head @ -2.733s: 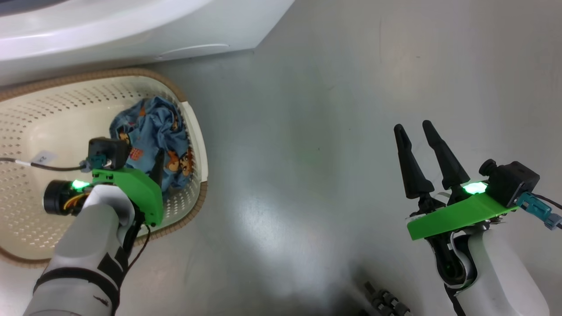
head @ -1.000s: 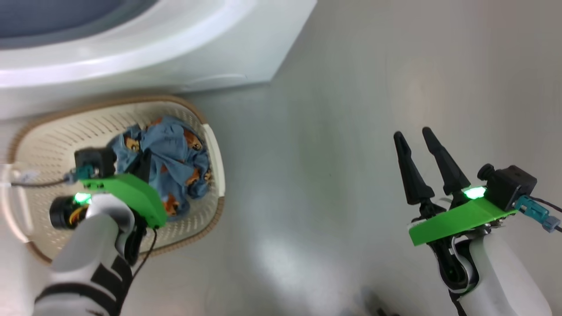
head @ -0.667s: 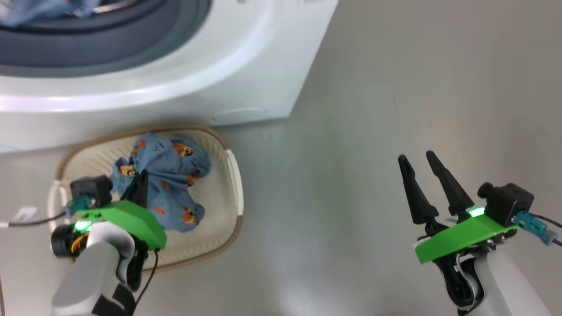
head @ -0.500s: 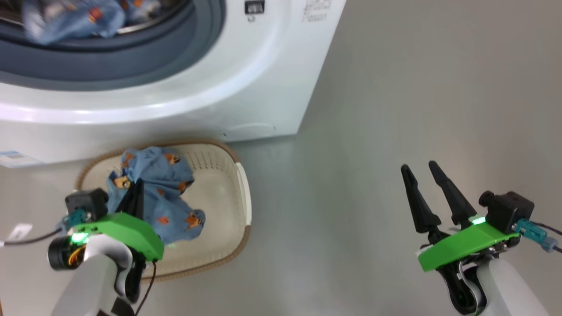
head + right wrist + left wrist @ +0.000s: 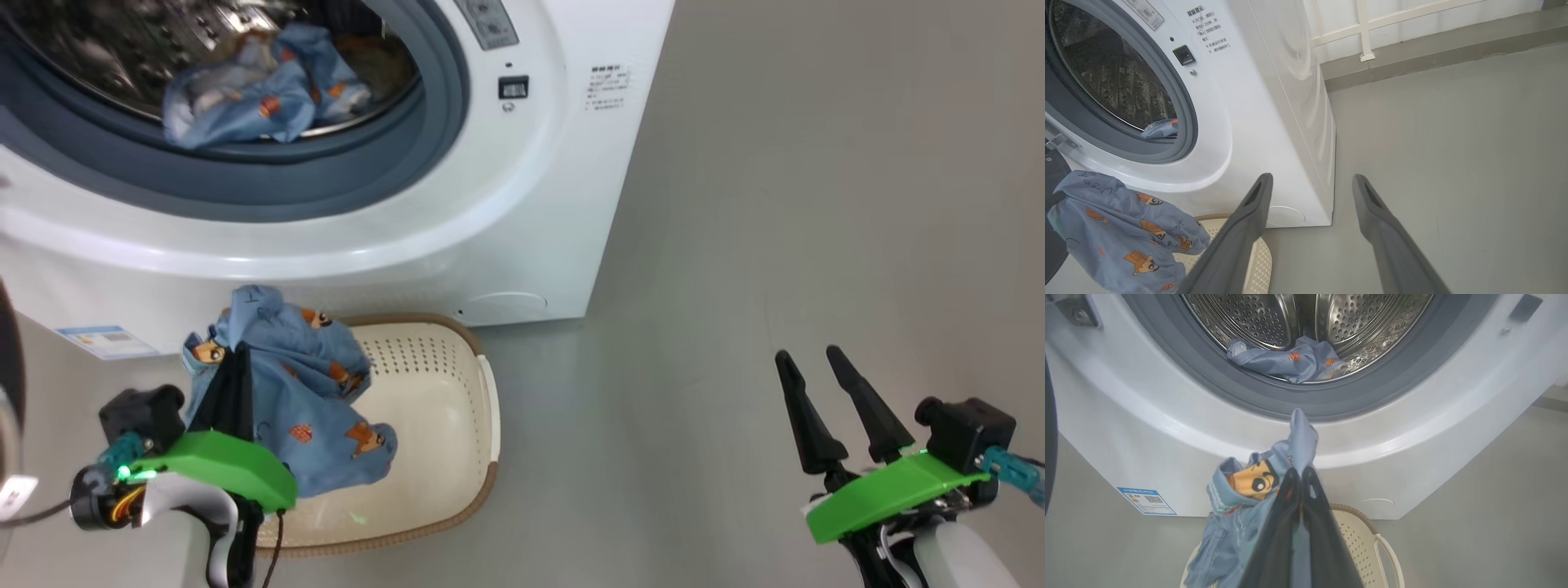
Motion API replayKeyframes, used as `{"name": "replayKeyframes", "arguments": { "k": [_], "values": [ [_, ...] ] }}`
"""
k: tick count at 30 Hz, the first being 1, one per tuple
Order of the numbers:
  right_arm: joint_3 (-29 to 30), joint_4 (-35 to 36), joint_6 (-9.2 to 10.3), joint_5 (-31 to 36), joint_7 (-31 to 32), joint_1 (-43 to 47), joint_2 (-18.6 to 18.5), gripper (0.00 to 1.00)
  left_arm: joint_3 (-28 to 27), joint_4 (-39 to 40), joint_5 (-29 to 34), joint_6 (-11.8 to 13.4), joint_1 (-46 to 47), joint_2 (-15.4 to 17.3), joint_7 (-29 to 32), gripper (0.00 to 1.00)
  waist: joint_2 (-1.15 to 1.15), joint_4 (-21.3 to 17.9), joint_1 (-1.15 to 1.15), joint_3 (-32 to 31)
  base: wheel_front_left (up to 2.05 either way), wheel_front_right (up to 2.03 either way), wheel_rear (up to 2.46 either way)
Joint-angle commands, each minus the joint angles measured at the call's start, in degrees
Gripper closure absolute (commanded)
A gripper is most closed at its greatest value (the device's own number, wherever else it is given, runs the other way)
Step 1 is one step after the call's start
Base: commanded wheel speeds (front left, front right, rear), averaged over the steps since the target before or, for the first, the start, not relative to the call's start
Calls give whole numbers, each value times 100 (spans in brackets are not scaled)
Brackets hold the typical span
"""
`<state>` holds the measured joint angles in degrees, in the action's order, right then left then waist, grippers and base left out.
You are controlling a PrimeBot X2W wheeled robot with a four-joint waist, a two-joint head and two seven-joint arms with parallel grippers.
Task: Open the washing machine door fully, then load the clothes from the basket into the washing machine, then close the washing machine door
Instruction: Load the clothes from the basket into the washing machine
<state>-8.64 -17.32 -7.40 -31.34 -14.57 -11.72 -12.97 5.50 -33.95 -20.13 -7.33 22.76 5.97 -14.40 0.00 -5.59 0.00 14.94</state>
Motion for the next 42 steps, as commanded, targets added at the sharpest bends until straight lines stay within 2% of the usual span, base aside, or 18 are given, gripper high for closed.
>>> {"name": "replayKeyframes", "arguments": {
  "k": [1,25,33,42],
  "values": [
    [-80,119,-9,-12,-43,120,-94,0,-225,257,80,-15,-92,116,-60,100,0,74,0,-119,0,0,0],
    [261,227,-9,73,-43,676,-152,0,-942,2810,698,-15,-1971,-145,-60,100,0,191,0,-645,0,0,0],
    [276,260,-9,86,-43,726,-167,0,-938,3058,712,-15,-2187,-260,-60,100,0,179,0,-640,0,0,0],
    [259,292,-9,86,-43,667,-146,0,-927,2980,590,-15,-1756,-297,-60,100,0,105,0,-489,0,0,0]
  ]
}}
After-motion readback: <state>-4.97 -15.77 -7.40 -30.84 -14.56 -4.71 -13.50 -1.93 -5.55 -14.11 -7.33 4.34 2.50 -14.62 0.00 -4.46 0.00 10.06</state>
